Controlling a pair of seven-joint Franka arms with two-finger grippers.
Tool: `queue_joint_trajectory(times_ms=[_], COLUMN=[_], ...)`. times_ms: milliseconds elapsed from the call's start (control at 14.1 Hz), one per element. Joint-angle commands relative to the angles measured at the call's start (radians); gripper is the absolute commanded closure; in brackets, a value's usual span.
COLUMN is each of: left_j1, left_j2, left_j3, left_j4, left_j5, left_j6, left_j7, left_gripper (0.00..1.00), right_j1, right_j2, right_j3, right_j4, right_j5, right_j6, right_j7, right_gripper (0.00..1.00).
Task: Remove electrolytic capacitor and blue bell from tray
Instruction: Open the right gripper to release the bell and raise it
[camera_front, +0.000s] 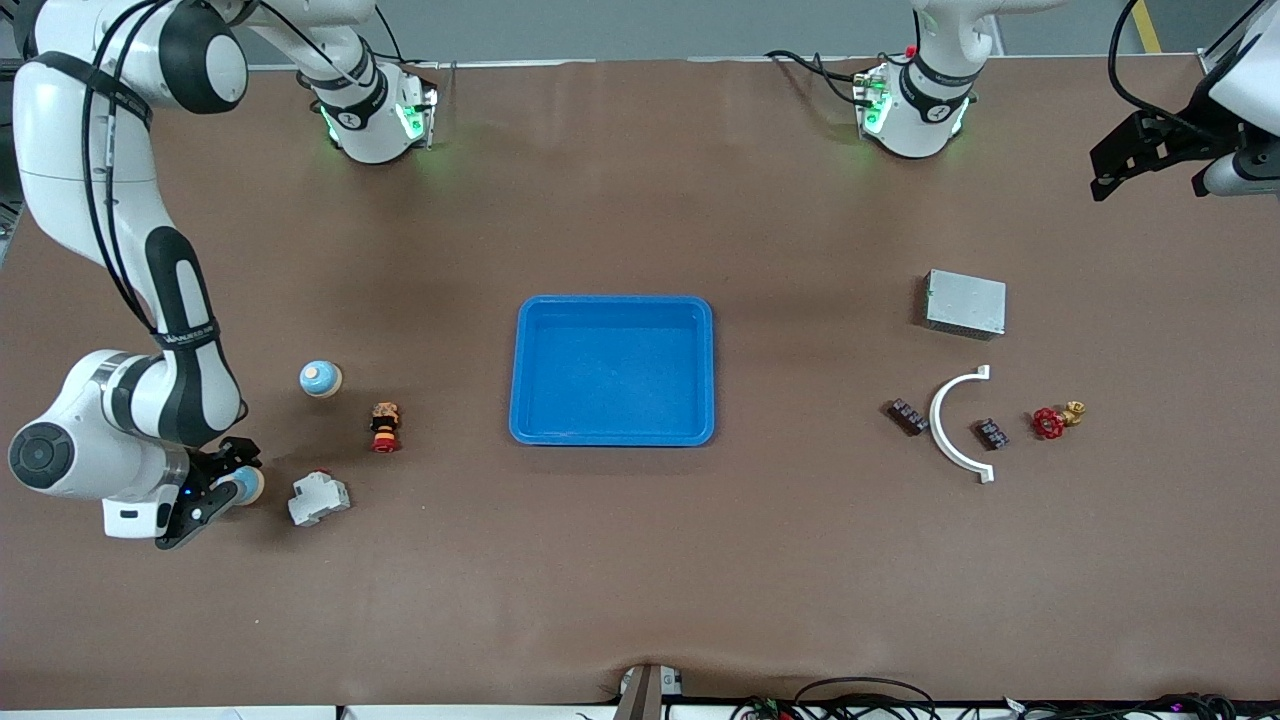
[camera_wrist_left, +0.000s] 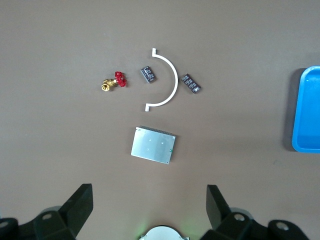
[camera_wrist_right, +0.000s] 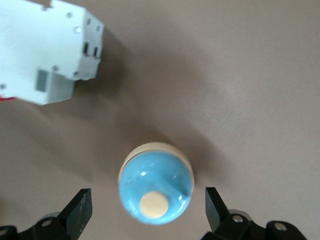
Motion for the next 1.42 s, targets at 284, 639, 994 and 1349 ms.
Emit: queue_joint_trajectory(times_ms=[284,639,994,1349], left_j1=[0.006,0.007,0.007,0.009], left_j2=[-0.033,-0.027,-0.023,-0.038], left_j3=[-0.006,-0.004,-0.001,-0.001], left_j4=[-0.010,-0.008,-0.005,-0.010], left_j5=[-0.044,-0.044,-0.044,-0.044], left_j6=[-0.014,-0.015,-0.007,-0.016], left_j7=[-0.004,-0.004,-0.006,0.007], left_gripper=[0.00,0.00,0.00,0.00], right_j1=[0.057,0.137,0.140,0.132], right_j2=[-0.169,-0.295,-0.330,-0.337], right_j3=[0.011,0.009,0.006,0.006], right_j4=[-0.001,-0.001,0.172,0.243], right_j5=[0.034,0.038,0.024,0.029], right_j6=[-0.393,-0.587,-0.691,-0.670], right_j7=[0.377,0.759,0.839,0.829], right_gripper=[0.00,0.00,0.00,0.00])
